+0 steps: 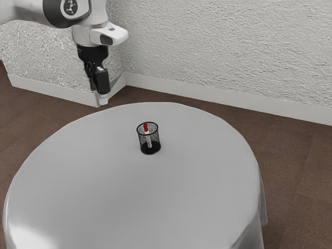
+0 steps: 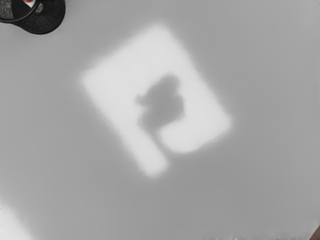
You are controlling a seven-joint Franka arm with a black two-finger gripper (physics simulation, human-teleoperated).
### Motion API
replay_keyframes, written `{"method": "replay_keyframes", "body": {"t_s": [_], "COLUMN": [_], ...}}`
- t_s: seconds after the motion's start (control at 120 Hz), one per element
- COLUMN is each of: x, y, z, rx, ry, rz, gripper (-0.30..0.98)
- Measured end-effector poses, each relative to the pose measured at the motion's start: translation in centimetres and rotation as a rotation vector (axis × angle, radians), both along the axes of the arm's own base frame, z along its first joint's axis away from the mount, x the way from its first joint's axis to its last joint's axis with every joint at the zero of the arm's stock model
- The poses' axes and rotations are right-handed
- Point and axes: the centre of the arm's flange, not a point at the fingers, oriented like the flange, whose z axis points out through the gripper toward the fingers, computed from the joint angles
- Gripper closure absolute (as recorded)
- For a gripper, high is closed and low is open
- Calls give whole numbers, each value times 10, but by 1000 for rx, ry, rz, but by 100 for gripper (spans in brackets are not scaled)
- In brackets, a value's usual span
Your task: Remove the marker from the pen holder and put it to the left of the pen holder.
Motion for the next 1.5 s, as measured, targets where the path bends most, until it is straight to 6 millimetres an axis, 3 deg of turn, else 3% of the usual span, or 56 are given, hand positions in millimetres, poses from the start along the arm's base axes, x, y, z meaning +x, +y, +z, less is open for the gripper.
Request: {"method": "replay_keyframes", "body": {"t_s": [0.2, 0.258, 0.283, 0.317, 0.367, 0.433, 0.508, 0.542, 0.575, 0.625, 0.658, 0.7, 0.833, 0.933, 1.0, 1.15, 1.267, 1.383, 1.5], "x": [0, -10, -14, -18, -15, -28, -57, -58, -40, 4, 21, 31, 46, 63, 88, 139, 158, 168, 171], "y": [9, 14, 6, -24, -81, -143, -199, -210, -189, -102, -52, -23, -25, -18, -15, -9, 8, 41, 52], "z": [0, 19, 25, 24, -7, -73, -157, -182, -201, -215, -221, -227, -236, -214, -203, -217, -227, -242, -253], "rx": [-19, 3, 28, 50, 50, 51, 21, -11, -49, -95, -116, -131, -158, -151, -151, -178, -164, -125, -113], "ry": [8, -24, -35, -26, 44, 148, 230, 236, 225, 179, 146, 113, 22, -75, -143, -235, -261, -239, -225], "rz": [-39, -83, -147, -275, -498, -767, -1044, -1129, -1143, -1055, -1013, -1023, -1208, -1313, -1377, -1470, -1463, -1378, -1290], "gripper": [0, 0, 0, 0, 0, 0, 0, 0, 0, 0, 0, 0, 0, 0, 0, 0, 0, 0, 0]}}
